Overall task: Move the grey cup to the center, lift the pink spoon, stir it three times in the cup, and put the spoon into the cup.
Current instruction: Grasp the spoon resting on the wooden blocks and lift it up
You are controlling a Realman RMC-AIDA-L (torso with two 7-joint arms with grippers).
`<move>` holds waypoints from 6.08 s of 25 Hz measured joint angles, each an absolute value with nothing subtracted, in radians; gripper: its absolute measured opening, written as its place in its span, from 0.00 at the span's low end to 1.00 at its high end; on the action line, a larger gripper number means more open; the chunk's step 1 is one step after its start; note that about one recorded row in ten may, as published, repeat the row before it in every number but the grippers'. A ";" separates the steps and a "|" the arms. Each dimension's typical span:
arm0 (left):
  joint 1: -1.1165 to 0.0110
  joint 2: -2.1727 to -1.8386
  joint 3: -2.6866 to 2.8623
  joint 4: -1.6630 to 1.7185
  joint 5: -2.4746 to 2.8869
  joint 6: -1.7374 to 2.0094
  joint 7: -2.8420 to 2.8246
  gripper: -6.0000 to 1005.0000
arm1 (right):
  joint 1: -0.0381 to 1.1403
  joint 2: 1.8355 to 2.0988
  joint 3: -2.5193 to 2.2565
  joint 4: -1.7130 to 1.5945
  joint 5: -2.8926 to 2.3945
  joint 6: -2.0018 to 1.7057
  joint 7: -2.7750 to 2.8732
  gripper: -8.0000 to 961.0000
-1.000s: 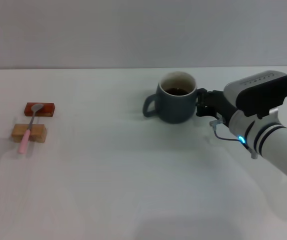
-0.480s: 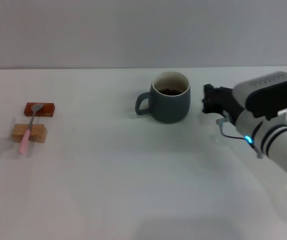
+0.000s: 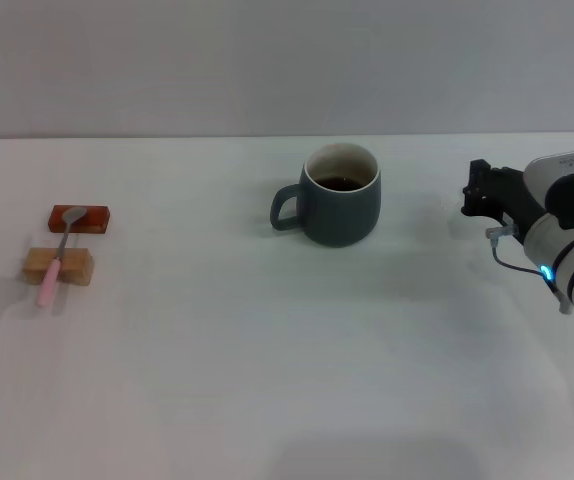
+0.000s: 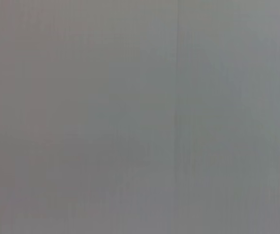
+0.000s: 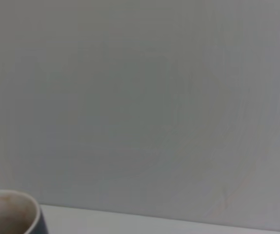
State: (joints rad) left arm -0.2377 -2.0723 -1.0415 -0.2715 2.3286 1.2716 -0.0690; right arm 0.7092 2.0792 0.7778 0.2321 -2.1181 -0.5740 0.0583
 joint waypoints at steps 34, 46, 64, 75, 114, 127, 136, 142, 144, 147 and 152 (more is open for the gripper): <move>-0.235 -2.074 -1.037 -0.271 2.329 1.266 -0.074 0.85 | 0.775 2.085 0.733 0.307 -2.131 -0.470 0.059 0.01; -0.233 -2.077 -1.037 -0.273 2.329 1.269 -0.075 0.85 | 0.787 2.086 0.671 0.353 -2.131 -0.437 0.059 0.01; -0.229 -2.078 -1.023 -0.283 2.330 1.271 -0.077 0.84 | 0.794 2.088 0.552 0.439 -2.131 -0.430 0.058 0.01; -0.222 -2.076 -1.023 -0.284 2.331 1.266 -0.077 0.84 | 0.634 2.079 0.556 0.389 -2.140 -0.795 0.050 0.01; -0.207 -2.073 -0.796 -0.335 2.331 1.037 -0.067 0.84 | 0.379 2.071 0.920 0.142 -2.134 -1.210 0.056 0.01; -0.206 -2.074 -0.793 -0.324 2.329 1.018 -0.045 0.84 | 0.397 2.071 0.920 0.135 -2.136 -1.199 0.058 0.01; -0.201 -2.076 -0.790 -0.331 2.329 1.018 -0.005 0.84 | 0.406 2.069 0.920 0.133 -2.140 -1.185 0.057 0.01; -0.205 -2.077 -0.788 -0.327 2.329 1.017 -0.003 0.84 | 0.407 2.069 0.920 0.133 -2.140 -1.185 0.057 0.01; -0.207 -2.077 -0.788 -0.326 2.329 1.017 -0.003 0.84 | 0.406 2.069 0.919 0.133 -2.140 -1.185 0.057 0.01; -0.207 -2.077 -0.789 -0.325 2.329 1.017 -0.003 0.83 | 0.407 2.069 0.916 0.132 -2.140 -1.185 0.057 0.01; -0.207 -2.077 -0.796 -0.324 2.328 1.010 -0.006 0.83 | 0.406 2.069 0.914 0.132 -2.140 -1.185 0.057 0.01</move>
State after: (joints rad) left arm -0.2071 -2.0770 -0.7961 -0.3235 2.3284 1.0099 -0.0062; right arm 0.4065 2.0693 0.9144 0.1319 -2.1399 -1.1854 0.0569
